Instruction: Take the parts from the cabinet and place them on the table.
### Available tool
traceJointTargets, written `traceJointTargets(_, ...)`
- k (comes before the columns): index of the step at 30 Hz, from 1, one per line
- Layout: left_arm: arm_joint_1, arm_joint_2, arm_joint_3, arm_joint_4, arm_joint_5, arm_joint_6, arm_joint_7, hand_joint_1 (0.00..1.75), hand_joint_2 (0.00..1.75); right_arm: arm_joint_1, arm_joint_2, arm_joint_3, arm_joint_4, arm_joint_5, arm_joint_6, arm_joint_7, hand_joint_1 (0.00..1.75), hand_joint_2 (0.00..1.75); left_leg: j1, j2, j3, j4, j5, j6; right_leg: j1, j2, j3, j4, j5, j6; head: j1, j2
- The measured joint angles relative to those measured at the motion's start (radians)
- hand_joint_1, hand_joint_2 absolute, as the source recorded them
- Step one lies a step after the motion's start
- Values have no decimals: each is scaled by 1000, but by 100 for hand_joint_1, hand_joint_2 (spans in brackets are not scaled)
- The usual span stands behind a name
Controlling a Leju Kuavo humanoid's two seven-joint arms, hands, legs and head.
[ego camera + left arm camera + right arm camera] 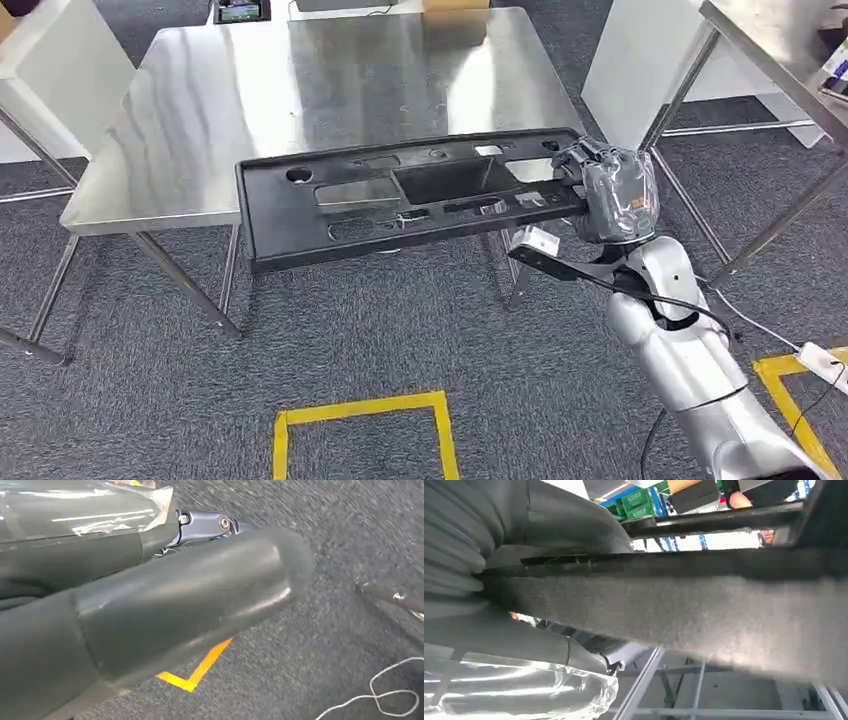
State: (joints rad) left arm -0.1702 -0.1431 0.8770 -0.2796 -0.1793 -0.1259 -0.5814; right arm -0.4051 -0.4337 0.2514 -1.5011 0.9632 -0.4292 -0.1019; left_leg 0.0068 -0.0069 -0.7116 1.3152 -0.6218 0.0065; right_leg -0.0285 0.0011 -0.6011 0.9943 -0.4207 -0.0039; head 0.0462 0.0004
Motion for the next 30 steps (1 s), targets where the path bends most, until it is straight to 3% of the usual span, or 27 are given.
traceJointTargets(1,3,0,0,0,3,0,-2,0,0,-2,2,0,6,-2,3,-1,175,175,3,0,-30,21,16,-1,0,1,6,0,-6,1,0,0)
traceJointTargets(2,5,0,0,0,5,0,-3,0,0,-5,3,0,14,-2,8,-3,175,175,4,1,-32,-9,57,-1,0,2,16,0,-12,2,0,0)
traceJointTargets(3,7,3,0,0,10,0,-6,0,0,-8,5,0,23,1,10,-5,175,175,5,3,-11,-81,118,2,-1,3,28,0,-20,5,0,0)
traceJointTargets(5,7,5,0,0,14,0,-9,0,0,-14,8,0,37,10,10,-13,175,175,3,3,59,-273,238,16,-1,3,49,-3,-36,12,0,0)
traceJointTargets(7,8,7,0,0,16,0,-14,0,0,-27,15,4,54,16,8,-21,175,175,-6,4,72,-307,216,27,9,5,48,-1,-44,24,0,0)
traceJointTargets(9,10,7,0,0,20,0,-16,0,0,-31,22,6,65,26,7,-22,175,175,-13,4,69,-302,208,37,8,4,48,-7,-49,35,0,0)
traceJointTargets(11,13,5,0,0,23,0,-17,0,0,-43,27,7,75,32,7,-22,175,175,-4,5,101,-327,215,52,11,-1,44,7,-59,45,3,0)
traceJointTargets(12,13,4,0,0,23,0,-17,0,0,-49,28,7,79,35,7,-23,175,175,-7,3,109,-333,213,58,13,-1,25,49,-74,41,2,0)
traceJointTargets(14,12,6,0,0,24,0,-17,0,0,-54,29,7,90,38,7,-22,175,175,-7,3,119,-333,203,70,11,0,-65,207,-130,30,2,0)
traceJointTargets(15,13,6,0,0,25,0,-16,0,0,-54,31,8,97,39,9,-22,175,175,-8,1,125,-332,196,72,12,0,-124,298,-152,32,2,0)
traceJointTargets(16,13,5,0,0,25,0,-15,0,0,-55,32,8,103,40,10,-22,175,175,-9,-1,132,-332,190,72,13,0,-156,334,-149,38,2,0)
traceJointTargets(17,14,3,0,0,25,0,-15,0,0,-55,33,8,107,40,10,-22,175,175,-10,-4,141,-332,183,71,12,0,-161,316,-123,49,2,0)
traceJointTargets(18,14,3,0,0,25,0,-15,0,0,-56,34,9,111,41,10,-22,175,175,-10,-6,152,-331,175,69,12,0,-141,255,-82,60,2,0)
traceJointTargets(20,15,2,0,0,26,1,-14,0,0,-64,33,9,117,47,10,-22,175,175,-10,-9,180,-330,152,60,9,-4,-58,46,26,77,3,0)
traceJointTargets(21,15,3,0,0,26,2,-14,0,0,-68,34,10,121,53,10,-22,175,175,-17,-10,180,-327,144,55,12,-6,-39,-1,42,73,5,0)
traceJointTargets(22,15,3,0,0,26,3,-15,0,0,-71,33,13,124,60,11,-21,175,175,-22,-11,182,-321,130,51,14,-3,-30,-3,38,55,2,0)
traceJointTargets(23,15,3,0,0,26,3,-15,0,0,-71,34,13,125,60,11,-20,175,175,-23,-11,184,-320,127,48,10,-4,-29,-1,34,49,3,0)
traceJointTargets(25,14,3,0,0,26,3,-16,0,0,-73,34,14,126,62,11,-19,175,175,-16,-9,190,-322,117,35,14,-1,-29,0,25,34,0,0)
traceJointTargets(26,14,7,0,-1,26,3,-16,0,0,-77,34,14,126,62,11,-19,175,175,-10,-8,186,-315,108,27,1,0,-21,-4,23,26,3,0)
traceJointTargets(27,14,5,0,-1,26,3,-16,0,0,-80,34,14,126,63,10,-19,175,175,-10,-6,173,-281,95,19,2,0,-14,-5,17,16,0,0)
traceJointTargets(29,14,5,0,-1,26,3,-16,0,0,-82,35,17,127,77,9,-18,175,175,-1,-1,81,-117,30,4,3,0,-2,-4,5,1,0,0)
traceJointTargets(30,15,5,0,-1,26,3,-16,0,0,-82,35,19,127,83,8,-15,175,175,2,-1,28,-39,8,-1,3,0,2,-4,0,1,0,0)
